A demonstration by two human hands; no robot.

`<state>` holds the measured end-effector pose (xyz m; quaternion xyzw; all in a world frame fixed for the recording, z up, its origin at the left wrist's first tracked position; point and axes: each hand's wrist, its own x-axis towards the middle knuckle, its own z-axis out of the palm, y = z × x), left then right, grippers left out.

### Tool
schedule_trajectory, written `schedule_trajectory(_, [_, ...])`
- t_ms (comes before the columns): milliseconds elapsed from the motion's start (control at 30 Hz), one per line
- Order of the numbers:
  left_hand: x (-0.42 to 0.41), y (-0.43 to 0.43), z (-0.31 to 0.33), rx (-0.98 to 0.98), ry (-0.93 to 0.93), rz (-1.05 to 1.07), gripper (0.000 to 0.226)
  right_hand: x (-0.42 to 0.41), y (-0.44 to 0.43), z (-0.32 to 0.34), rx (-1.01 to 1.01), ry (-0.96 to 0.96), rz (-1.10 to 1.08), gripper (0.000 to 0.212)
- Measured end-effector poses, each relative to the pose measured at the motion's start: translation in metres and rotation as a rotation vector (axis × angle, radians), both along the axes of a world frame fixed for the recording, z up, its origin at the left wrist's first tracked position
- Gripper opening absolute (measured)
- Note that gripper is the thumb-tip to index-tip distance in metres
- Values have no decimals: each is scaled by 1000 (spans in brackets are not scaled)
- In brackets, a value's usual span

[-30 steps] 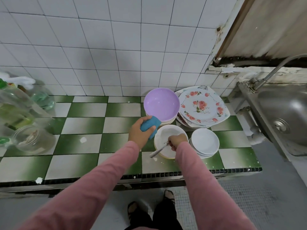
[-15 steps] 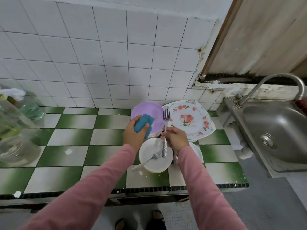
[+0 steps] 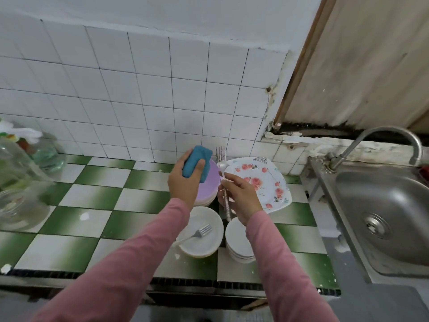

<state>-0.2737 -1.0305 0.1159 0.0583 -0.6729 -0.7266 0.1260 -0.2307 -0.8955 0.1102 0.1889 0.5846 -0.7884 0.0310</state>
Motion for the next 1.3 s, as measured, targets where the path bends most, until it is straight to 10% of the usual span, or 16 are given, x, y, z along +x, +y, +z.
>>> schedule_trajectory(233, [0, 34, 21, -3, 191, 138, 40, 0, 15, -2, -105, 1, 25, 21])
schedule_trajectory(733, [-30, 30, -24, -1010, 602, -431, 46, 1, 33, -8, -113, -33, 77, 36])
schedule_trajectory(1033, [-30, 38, -5, -695, 533, -84, 50, 0, 46, -5, -35, -100, 78, 42])
schedule_trajectory(1300, [-15, 55, -22, -825, 474, -367, 52, -8, 42, 3, -224, -41, 91, 35])
